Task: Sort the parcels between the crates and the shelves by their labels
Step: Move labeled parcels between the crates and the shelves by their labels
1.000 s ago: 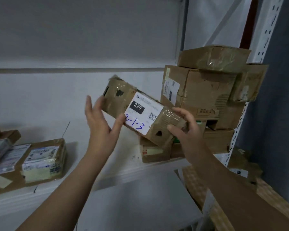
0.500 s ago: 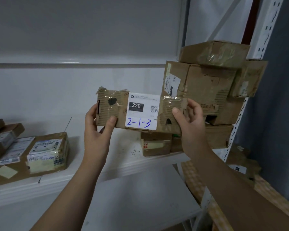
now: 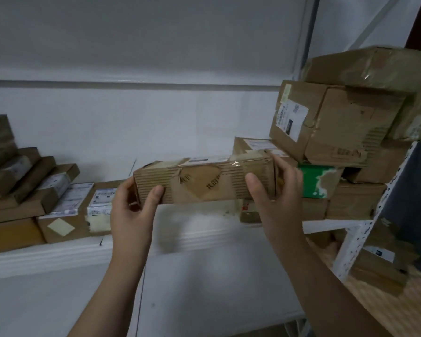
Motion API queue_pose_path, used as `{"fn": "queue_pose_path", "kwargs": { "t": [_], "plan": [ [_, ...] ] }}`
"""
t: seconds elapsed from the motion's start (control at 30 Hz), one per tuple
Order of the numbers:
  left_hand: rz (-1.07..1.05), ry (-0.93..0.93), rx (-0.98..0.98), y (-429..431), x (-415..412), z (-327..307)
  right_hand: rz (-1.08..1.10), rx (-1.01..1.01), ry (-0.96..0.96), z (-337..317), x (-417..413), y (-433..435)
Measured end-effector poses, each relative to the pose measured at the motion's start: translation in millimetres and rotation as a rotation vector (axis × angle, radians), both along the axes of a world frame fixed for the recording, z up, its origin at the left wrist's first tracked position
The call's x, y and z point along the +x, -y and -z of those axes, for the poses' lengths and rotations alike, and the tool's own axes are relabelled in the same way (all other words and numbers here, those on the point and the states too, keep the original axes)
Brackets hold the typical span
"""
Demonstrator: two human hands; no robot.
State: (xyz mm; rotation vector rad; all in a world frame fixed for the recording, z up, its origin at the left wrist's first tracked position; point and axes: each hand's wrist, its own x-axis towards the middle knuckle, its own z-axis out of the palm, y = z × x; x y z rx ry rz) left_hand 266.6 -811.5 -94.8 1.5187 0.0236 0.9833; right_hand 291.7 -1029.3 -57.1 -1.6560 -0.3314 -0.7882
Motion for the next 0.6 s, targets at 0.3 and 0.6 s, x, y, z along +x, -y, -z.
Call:
{"fn": "queue_pose_path", "kwargs": {
  "t": [0.3,0.6],
  "plan": [
    [-0.059,-0.204,0.149,-84.4,-21.4,-7.4,-0.524,0.036,-0.062,27.8,-1.6,-70.6],
    [-0.665,-0.487,0.988,-179.8,-47.1,-13.7,-0.082,-0.074,0.157,31.3,-7.3,-191.4]
  ]
}}
